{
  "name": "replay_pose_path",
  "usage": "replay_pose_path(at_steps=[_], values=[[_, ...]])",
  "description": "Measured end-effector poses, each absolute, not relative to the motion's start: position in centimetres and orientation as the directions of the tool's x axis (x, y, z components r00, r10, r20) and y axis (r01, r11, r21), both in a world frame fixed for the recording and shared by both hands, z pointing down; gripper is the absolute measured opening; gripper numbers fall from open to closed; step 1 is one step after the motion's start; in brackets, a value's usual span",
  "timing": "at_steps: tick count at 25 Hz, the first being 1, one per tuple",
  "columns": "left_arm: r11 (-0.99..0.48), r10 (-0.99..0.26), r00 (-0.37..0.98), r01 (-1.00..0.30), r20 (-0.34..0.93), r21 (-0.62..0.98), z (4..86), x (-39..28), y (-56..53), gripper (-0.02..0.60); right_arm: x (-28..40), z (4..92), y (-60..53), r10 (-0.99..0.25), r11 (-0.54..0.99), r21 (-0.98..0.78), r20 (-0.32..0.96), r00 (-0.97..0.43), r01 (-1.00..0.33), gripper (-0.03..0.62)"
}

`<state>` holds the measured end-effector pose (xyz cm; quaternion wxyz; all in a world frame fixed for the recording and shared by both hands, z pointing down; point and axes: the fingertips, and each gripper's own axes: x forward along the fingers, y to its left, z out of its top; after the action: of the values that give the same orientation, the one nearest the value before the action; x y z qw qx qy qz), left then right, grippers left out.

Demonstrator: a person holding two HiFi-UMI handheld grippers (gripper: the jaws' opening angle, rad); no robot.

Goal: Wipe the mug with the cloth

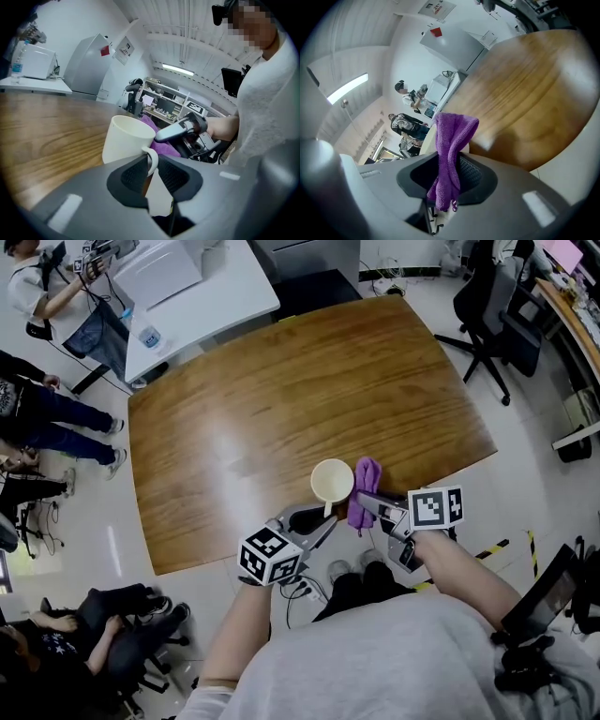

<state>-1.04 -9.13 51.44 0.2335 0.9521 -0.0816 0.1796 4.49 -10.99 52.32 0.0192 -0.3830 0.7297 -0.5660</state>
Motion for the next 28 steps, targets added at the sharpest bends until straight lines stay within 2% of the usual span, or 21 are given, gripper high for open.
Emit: replay_pose_path(at_steps=[6,14,23,28], values=[[-0.881,-0.046,0.921,-0.220,0.387,0.419,51.5,-0.8,-9.1,0.064,4.5,55.4,-11.4,-0.580,0.004,-0.833,0.449,-0.680,-0.553,0.110],[-0.886,-0.024,0.924,-0.196,0.381,0.419,51.5,-0.8,-9.1,0.063,4.4,56.2,-11.4,-0.579,0.004,-0.820,0.465,-0.670,-0.573,0.109],[-0.875,-0.023,0.937,-0.188,0.349,0.445,51.2,-1.1,-9.0,0.063,3.1,52.4,-5.8,-0.492,0.277,-0.663,0.523,-0.696,-0.695,0.110],[-0.873,-0.035,0.935,-0.200,0.353,0.444,51.0,-1.1,-8.8,0.063,0.2,51.5,-5.1,-0.432,0.433,-0.597,0.521,-0.736,-0.676,0.110]])
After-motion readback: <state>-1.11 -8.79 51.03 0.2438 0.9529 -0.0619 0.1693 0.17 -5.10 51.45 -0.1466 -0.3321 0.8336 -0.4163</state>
